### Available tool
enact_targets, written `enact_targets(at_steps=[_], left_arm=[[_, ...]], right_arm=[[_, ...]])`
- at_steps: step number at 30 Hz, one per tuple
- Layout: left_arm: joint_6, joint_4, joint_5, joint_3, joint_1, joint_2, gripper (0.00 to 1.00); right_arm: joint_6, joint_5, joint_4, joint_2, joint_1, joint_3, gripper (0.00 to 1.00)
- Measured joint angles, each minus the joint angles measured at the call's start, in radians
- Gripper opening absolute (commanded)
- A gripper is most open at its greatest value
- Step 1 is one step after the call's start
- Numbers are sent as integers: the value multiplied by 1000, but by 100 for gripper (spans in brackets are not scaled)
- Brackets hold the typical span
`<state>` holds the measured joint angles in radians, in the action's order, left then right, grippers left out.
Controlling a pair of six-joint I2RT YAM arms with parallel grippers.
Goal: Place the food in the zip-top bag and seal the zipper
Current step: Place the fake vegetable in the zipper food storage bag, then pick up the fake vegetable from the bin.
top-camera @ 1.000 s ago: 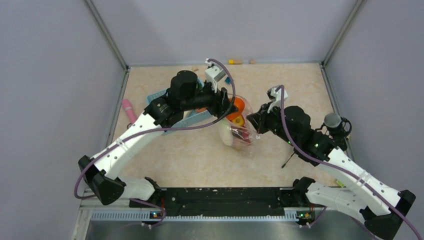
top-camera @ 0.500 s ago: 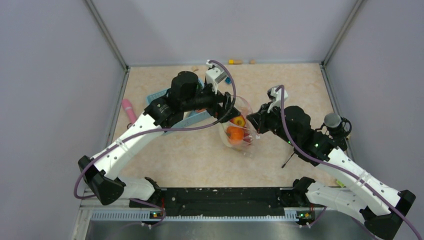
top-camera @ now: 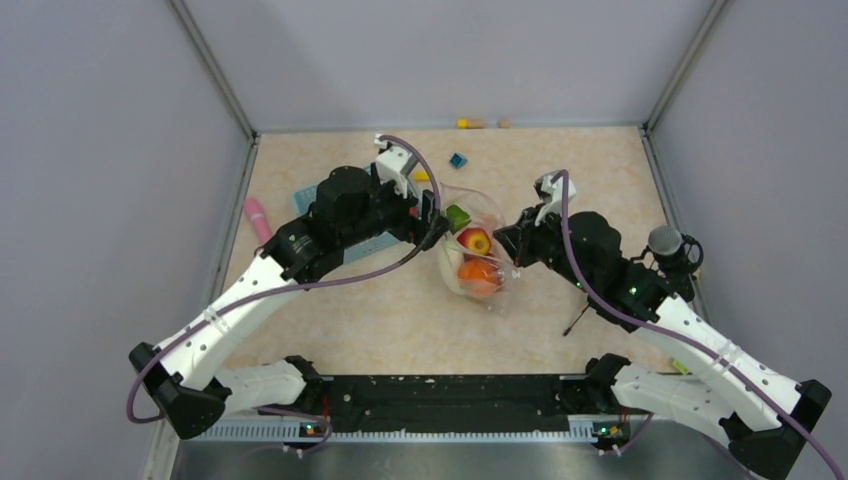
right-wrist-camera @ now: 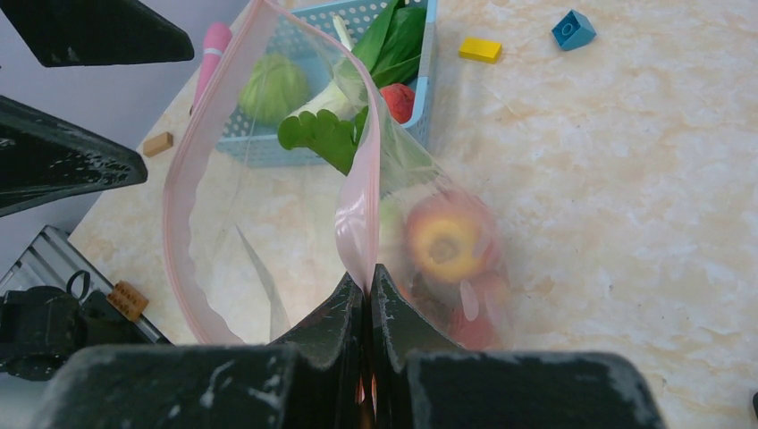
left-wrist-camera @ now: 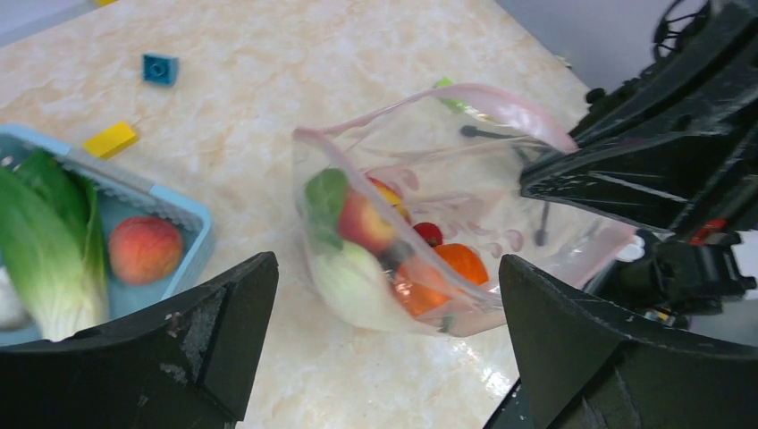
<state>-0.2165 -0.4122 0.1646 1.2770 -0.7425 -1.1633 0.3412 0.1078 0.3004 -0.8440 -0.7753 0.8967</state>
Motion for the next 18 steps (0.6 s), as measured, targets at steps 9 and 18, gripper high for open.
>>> enact_targets(at_steps=[9, 18], left_arm=[[-44, -6, -279, -111, 2, 66, 99], [-109, -20, -427, -154, 89, 81, 99]], right_arm=[[0, 1, 0, 0, 0, 0, 0], [0, 5, 0, 0, 0, 0, 0]])
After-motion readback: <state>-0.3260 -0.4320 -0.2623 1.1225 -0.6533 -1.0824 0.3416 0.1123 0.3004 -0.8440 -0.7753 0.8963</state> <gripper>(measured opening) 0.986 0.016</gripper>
